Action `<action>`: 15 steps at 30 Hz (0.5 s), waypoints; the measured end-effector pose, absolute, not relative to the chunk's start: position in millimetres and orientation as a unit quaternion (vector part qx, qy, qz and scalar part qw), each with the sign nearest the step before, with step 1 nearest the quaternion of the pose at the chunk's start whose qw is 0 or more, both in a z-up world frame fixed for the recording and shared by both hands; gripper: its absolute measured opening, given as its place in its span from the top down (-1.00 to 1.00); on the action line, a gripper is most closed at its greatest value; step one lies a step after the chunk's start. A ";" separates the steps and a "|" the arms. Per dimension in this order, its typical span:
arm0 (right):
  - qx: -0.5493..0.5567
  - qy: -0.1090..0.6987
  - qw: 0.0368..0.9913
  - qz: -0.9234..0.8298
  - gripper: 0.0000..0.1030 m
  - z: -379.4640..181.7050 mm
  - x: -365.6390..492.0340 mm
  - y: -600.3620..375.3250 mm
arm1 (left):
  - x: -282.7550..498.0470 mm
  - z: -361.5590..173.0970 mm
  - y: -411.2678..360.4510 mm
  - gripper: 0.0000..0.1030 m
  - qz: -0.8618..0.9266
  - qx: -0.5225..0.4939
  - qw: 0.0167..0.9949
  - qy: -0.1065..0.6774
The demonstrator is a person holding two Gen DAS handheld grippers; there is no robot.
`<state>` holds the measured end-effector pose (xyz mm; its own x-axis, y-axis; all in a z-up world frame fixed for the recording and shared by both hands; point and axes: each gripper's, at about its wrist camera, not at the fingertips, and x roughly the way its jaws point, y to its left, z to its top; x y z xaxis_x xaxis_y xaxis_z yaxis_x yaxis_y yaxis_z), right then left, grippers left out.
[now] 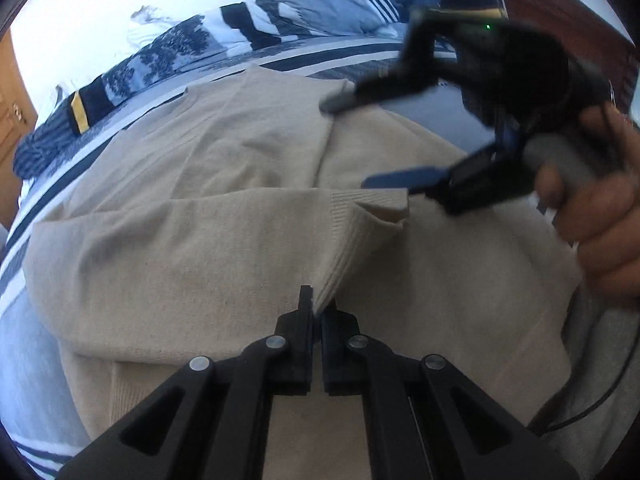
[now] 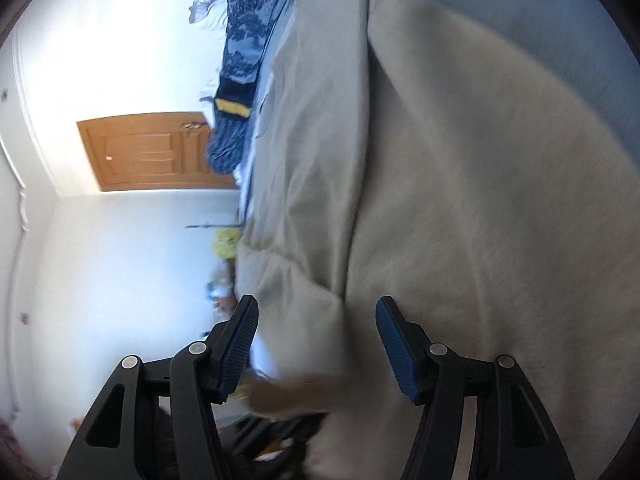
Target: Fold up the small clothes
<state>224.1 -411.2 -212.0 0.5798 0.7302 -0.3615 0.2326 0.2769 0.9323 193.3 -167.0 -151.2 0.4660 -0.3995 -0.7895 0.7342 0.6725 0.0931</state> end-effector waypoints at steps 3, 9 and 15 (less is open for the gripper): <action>0.554 0.437 0.682 0.192 -0.46 -201.6 225.0 -409.6 | 195.9 -151.3 -166.5 0.95 -0.341 0.218 0.828 0.387; 0.452 0.524 0.705 0.159 0.82 -200.9 228.5 -375.5 | 182.8 -130.7 -165.3 0.95 -0.346 0.224 0.839 0.355; 0.427 0.457 0.762 0.168 0.87 -114.8 207.0 -382.7 | 182.0 -76.5 -166.4 0.87 -0.395 0.140 0.843 0.336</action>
